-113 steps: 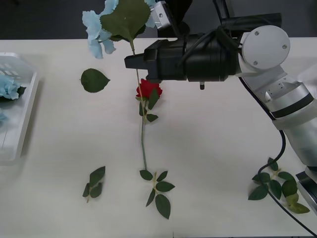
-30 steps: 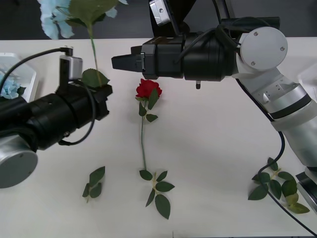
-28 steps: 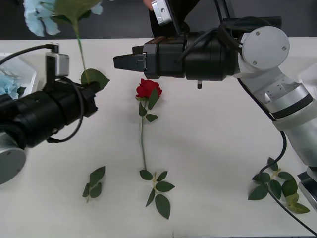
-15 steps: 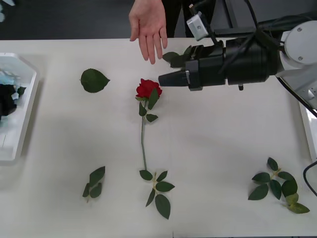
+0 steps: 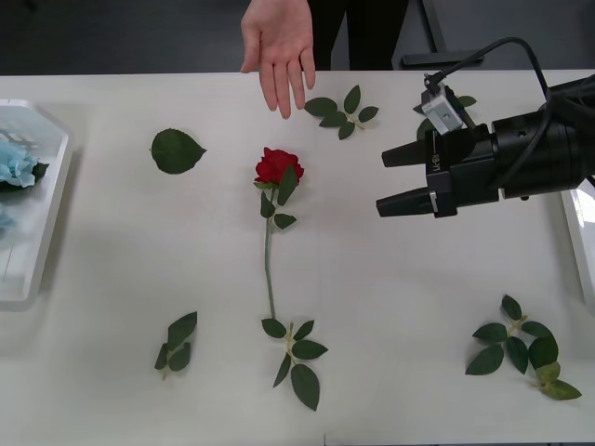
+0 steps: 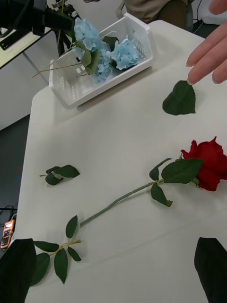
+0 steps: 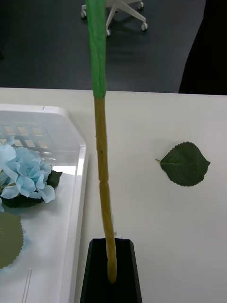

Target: Place the red flowers into the right box and the blue flowers into the left box. If a person shows an open palm, hand one flower to the person first, then continue sorting.

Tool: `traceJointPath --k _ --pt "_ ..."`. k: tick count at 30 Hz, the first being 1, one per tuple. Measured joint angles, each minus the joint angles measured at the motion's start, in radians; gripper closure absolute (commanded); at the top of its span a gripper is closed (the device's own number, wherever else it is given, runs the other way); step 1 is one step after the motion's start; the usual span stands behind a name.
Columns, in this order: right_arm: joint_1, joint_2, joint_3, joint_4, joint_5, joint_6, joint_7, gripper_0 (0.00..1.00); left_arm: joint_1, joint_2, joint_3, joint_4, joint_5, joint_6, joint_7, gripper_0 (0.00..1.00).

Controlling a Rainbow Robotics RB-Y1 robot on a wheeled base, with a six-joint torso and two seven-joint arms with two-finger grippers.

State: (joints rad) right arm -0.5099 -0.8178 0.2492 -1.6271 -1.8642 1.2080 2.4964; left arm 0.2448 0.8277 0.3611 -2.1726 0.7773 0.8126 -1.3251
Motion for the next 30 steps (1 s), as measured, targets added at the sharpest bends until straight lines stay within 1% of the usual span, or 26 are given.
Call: traceJointPath --k 30 --pt "0.001 -0.001 -0.006 0.0 -0.006 -0.011 0.0 0.03 0.0 0.0 0.0 0.001 0.0 0.0 0.0 1.0"
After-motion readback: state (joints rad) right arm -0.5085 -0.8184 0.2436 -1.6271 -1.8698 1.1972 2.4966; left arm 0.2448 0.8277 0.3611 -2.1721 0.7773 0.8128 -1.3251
